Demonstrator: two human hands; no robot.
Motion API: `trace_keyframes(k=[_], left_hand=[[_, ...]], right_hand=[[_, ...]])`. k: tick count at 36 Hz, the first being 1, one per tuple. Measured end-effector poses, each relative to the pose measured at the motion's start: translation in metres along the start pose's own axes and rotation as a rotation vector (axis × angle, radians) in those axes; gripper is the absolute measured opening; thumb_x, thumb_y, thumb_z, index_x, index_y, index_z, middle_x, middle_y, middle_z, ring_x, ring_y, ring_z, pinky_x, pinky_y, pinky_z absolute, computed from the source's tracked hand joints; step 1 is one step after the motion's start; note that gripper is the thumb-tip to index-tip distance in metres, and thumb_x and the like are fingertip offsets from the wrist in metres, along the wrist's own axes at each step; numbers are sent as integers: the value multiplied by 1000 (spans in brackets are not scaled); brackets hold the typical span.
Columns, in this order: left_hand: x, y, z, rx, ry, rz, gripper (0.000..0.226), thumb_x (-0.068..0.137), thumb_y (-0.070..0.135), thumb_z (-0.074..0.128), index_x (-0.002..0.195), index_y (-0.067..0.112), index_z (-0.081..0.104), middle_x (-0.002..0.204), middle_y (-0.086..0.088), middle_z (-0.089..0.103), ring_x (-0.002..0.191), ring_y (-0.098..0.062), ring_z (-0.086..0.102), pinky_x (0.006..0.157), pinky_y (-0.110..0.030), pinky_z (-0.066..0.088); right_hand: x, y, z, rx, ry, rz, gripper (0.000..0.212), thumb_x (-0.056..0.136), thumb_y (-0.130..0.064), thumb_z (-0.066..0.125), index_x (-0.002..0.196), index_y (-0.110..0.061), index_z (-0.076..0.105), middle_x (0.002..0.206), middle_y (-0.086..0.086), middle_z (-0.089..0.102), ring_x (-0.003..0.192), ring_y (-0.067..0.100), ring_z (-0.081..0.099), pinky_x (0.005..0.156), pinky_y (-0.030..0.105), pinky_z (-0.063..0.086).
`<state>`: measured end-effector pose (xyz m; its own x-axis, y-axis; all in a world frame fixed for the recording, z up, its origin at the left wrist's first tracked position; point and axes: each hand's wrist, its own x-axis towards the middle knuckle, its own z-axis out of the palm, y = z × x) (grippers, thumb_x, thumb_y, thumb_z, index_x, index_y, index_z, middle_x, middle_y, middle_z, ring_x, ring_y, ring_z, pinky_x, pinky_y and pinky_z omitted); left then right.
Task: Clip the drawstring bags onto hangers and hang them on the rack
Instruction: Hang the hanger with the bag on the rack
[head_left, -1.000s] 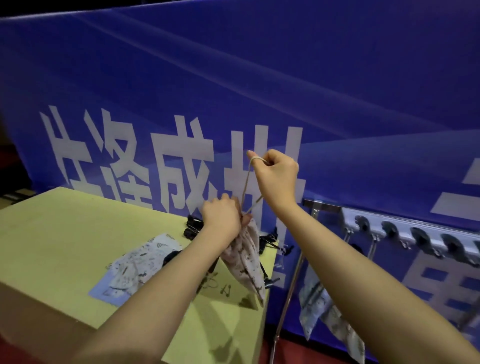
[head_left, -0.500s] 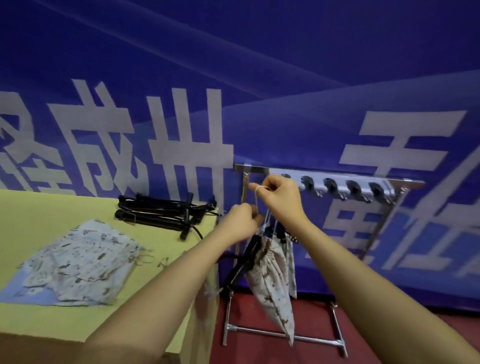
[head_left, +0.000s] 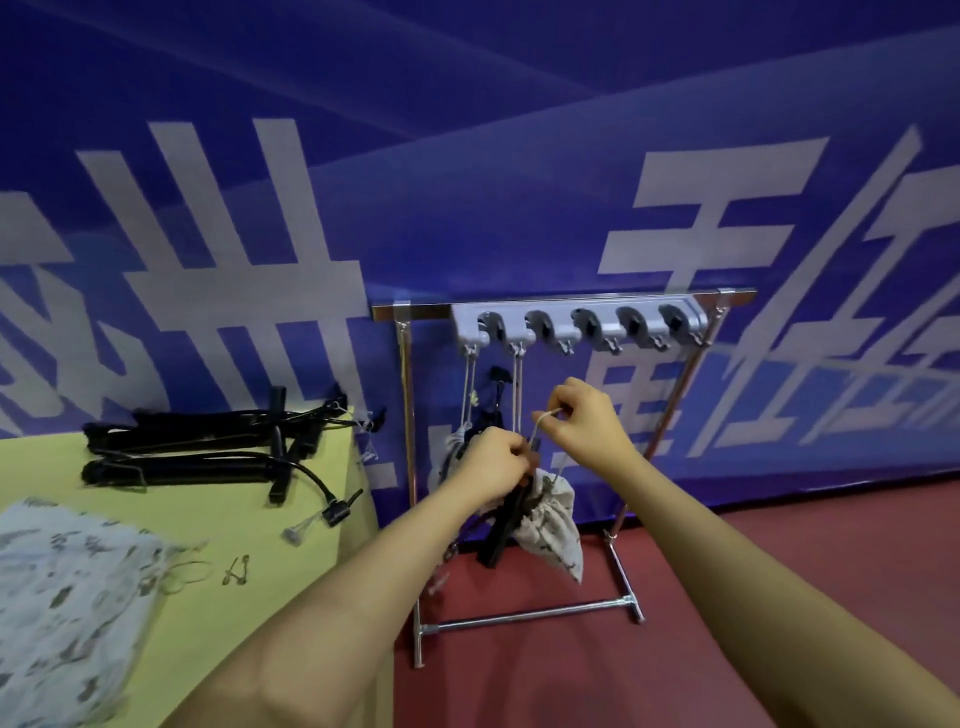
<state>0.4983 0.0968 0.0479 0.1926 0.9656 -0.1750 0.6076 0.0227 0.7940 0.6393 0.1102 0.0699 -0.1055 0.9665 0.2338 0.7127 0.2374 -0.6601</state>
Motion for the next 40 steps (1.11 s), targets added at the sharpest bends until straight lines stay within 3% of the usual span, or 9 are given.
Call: trace_keyframes(k=[2, 5, 8, 12, 15, 21, 29, 34, 40], left_hand=[[9, 2, 4, -29, 24, 10, 18, 86, 11, 59, 74, 2, 70, 71, -18, 68, 63, -19, 58, 61, -27, 48], [27, 6, 11, -45, 64, 7, 19, 87, 9, 56, 79, 3, 72, 67, -8, 65, 56, -12, 56, 53, -15, 43], [46, 7, 23, -69, 66, 2, 22, 88, 9, 54, 71, 11, 69, 62, -2, 62, 64, -20, 60, 65, -31, 49], [72, 14, 34, -102, 113, -14, 22, 90, 8, 52, 76, 7, 69, 75, -9, 67, 72, -22, 62, 68, -28, 48], [92, 26, 43, -135, 139, -26, 23, 92, 9, 51, 76, 8, 67, 80, -12, 68, 78, -29, 65, 73, -35, 53], [129, 47, 52, -137, 275, -60, 21, 93, 12, 50, 78, 11, 64, 72, -4, 62, 70, -19, 57, 63, -25, 42], [174, 55, 62, -319, 491, -180, 20, 93, 8, 48, 80, 6, 63, 75, -8, 63, 66, -15, 57, 61, -21, 44], [190, 41, 64, -232, 439, -252, 21, 92, 10, 50, 77, 7, 64, 76, -10, 65, 74, -24, 61, 68, -31, 49], [192, 40, 71, -57, 301, -253, 21, 96, 16, 48, 82, 6, 60, 67, -8, 56, 71, -24, 50, 58, -28, 34]], right_hand=[[2, 11, -3, 6, -35, 6, 23, 83, -7, 62, 68, -8, 44, 71, 1, 38, 62, 14, 35, 59, 28, 27], [11, 33, -6, 4, -70, 43, 14, 81, -3, 59, 71, -7, 49, 74, 3, 41, 67, 16, 36, 65, 31, 30], [24, 53, -10, 20, -102, 77, 15, 83, -4, 58, 71, -10, 50, 74, 2, 42, 69, 17, 37, 67, 32, 32], [46, 71, -16, 80, -119, 96, 30, 84, -2, 51, 64, -22, 43, 78, 8, 50, 68, 20, 42, 63, 30, 33], [64, 86, -25, 121, -140, 104, 22, 87, -2, 51, 69, -15, 47, 71, 1, 45, 62, 16, 39, 57, 26, 32], [104, 112, -33, 195, -107, 88, 11, 91, -7, 52, 85, 0, 59, 72, 1, 46, 63, 14, 41, 62, 28, 33], [148, 129, -18, 151, -30, 39, 15, 96, -15, 53, 91, -4, 64, 66, -3, 54, 56, 3, 47, 54, 16, 34], [154, 146, -2, 23, -120, 68, 18, 97, -15, 50, 93, -4, 63, 67, 3, 53, 64, 24, 51, 62, 41, 47], [145, 153, 7, -15, -127, 108, 18, 98, -20, 47, 94, -10, 62, 73, 1, 55, 68, 25, 53, 52, 33, 37]])
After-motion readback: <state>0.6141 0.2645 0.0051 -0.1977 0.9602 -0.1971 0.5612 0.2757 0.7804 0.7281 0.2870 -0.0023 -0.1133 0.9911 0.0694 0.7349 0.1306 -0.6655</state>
